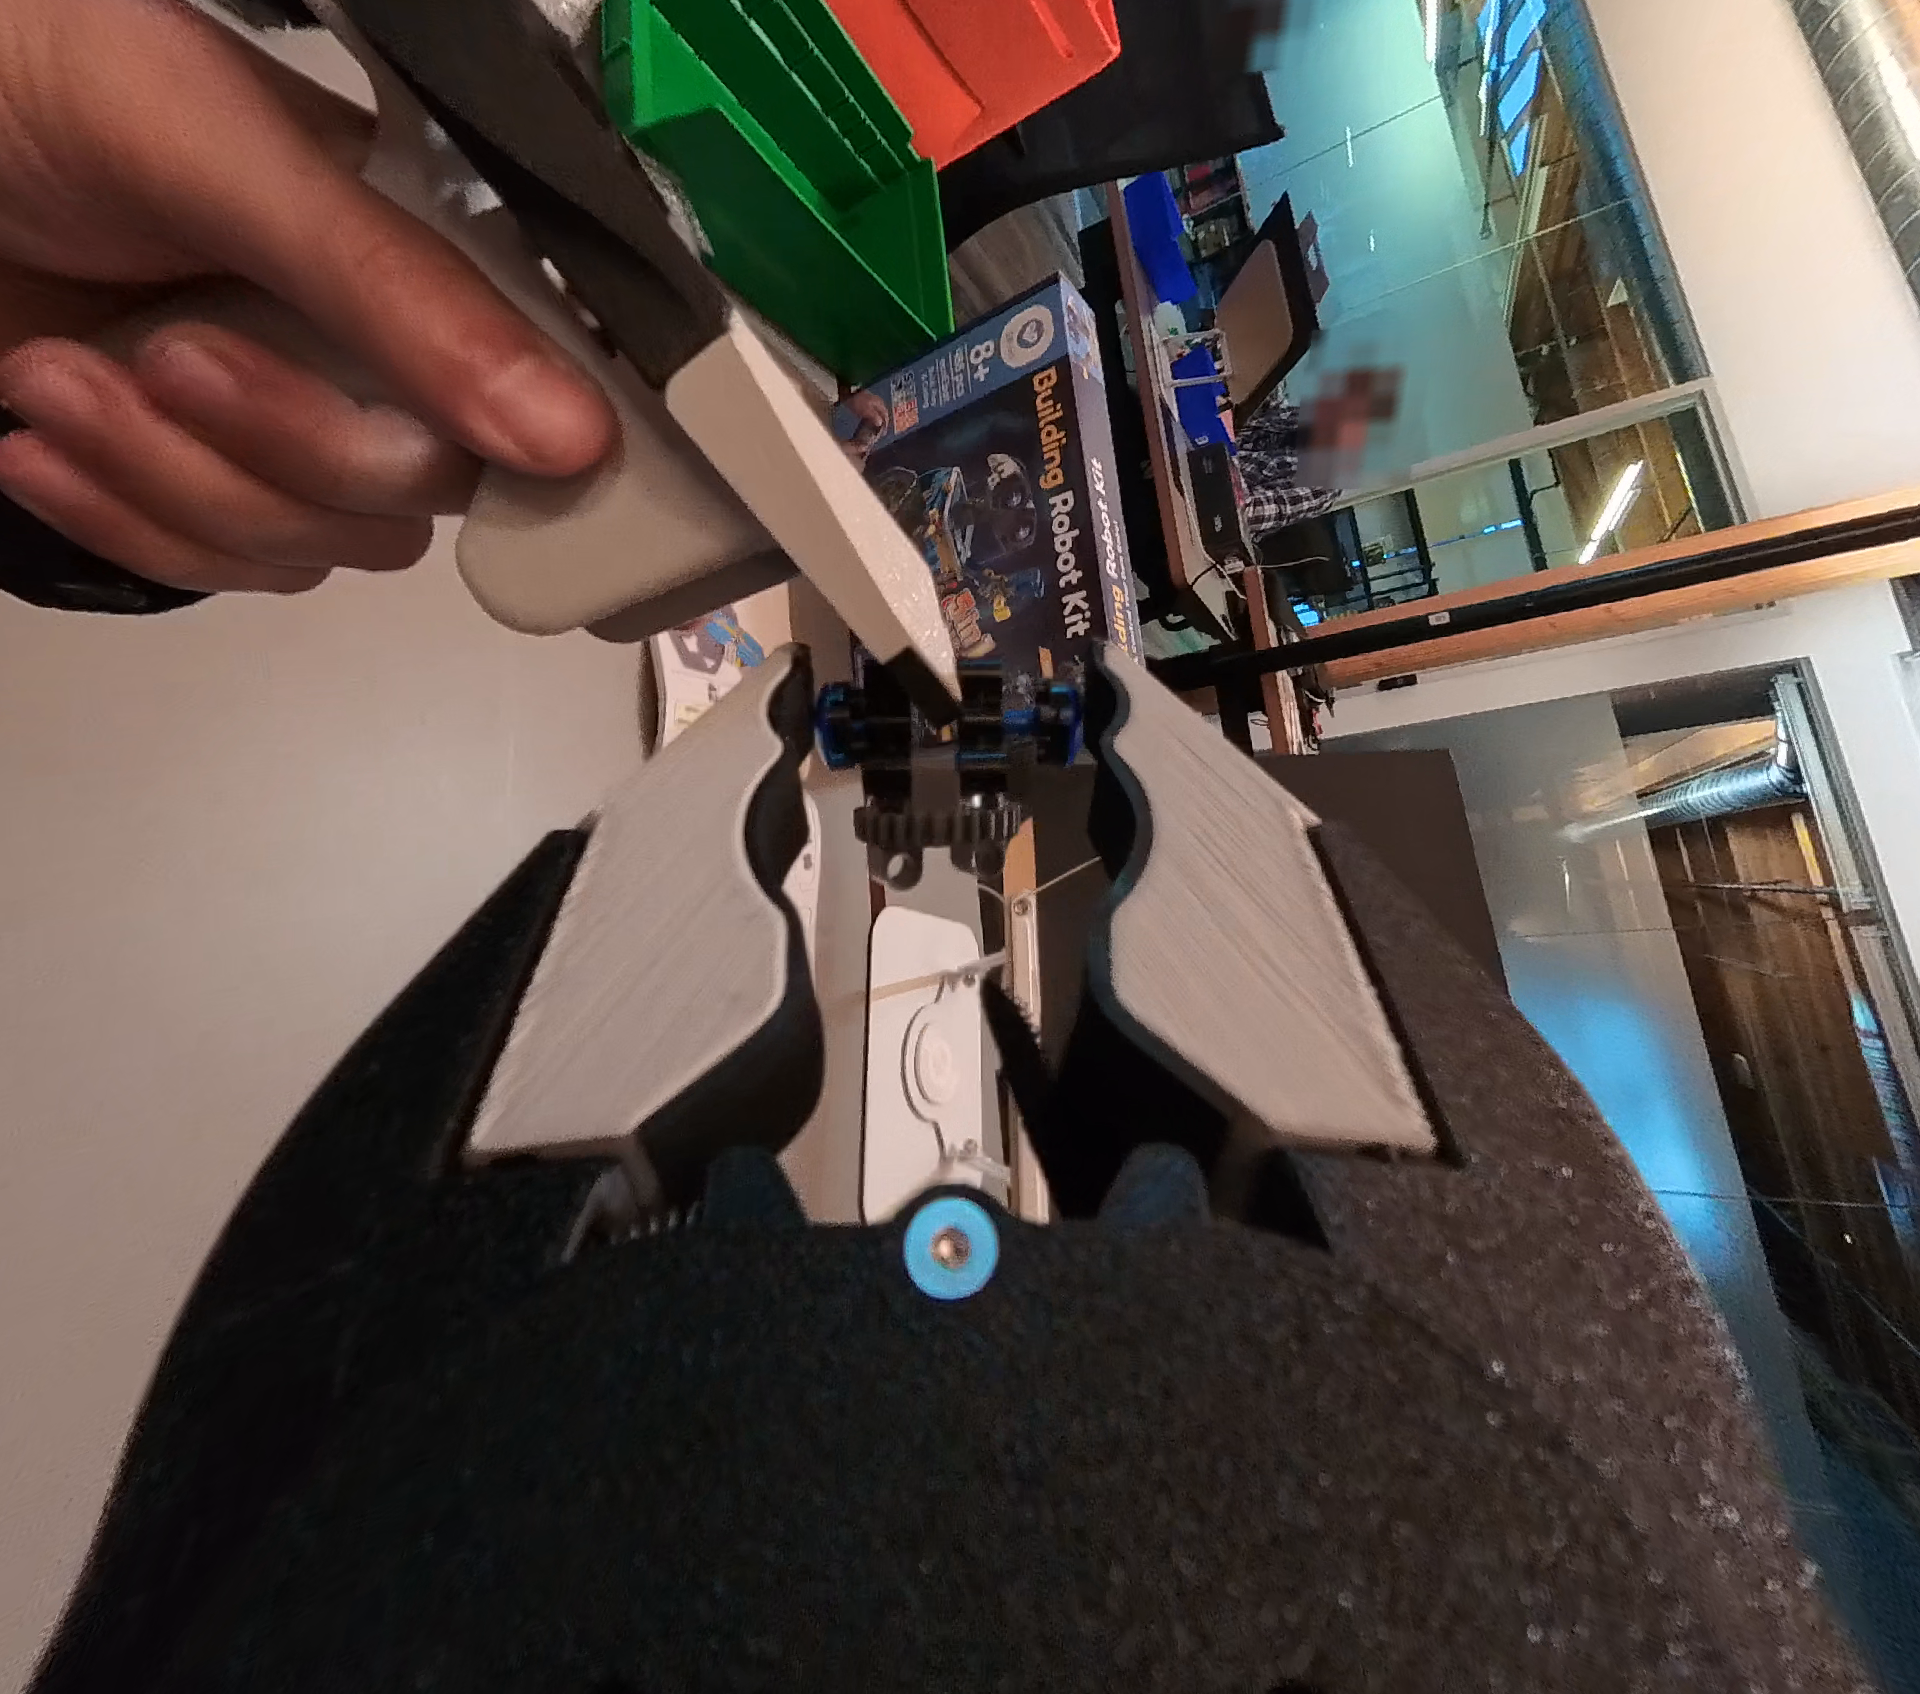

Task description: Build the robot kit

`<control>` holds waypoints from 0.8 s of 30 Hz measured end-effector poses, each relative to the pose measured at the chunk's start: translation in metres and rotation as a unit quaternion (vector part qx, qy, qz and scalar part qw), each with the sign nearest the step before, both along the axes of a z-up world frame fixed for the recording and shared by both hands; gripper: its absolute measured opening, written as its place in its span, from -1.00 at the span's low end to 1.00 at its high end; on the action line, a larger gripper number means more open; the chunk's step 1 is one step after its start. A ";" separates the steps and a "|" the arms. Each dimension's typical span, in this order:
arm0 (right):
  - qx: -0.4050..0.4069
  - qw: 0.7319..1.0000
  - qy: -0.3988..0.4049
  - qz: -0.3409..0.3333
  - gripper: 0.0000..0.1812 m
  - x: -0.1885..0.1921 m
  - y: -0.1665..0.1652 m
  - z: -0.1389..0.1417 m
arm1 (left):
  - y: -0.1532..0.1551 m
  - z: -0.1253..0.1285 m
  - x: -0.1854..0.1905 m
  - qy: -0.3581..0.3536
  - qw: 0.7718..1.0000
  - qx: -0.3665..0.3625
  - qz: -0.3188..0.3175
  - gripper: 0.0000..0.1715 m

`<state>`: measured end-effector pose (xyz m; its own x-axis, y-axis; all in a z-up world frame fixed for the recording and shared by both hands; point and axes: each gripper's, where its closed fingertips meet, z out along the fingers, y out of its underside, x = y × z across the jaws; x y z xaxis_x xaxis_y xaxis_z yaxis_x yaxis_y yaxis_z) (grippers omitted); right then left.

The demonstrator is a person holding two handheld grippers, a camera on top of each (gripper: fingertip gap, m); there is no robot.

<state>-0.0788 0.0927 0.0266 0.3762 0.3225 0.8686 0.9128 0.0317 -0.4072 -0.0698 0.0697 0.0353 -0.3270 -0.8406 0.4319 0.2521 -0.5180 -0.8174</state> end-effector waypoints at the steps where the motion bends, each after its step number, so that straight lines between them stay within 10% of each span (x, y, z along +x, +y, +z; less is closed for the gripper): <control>1: -0.006 1.000 0.000 -0.003 -0.42 0.001 0.000 0.000 | 0.000 0.000 0.000 0.001 1.000 0.003 0.004 -0.93; 24: -0.025 0.999 -0.031 -0.024 -0.44 0.003 -0.005 0.002 | -0.002 0.003 -0.003 0.005 0.999 0.020 0.042 -0.93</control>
<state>-0.0761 0.0880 0.0282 0.3391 0.3495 0.8734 0.9360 -0.0322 -0.3505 -0.0733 0.0673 0.0388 -0.2505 -0.8815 0.4002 0.2855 -0.4623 -0.8395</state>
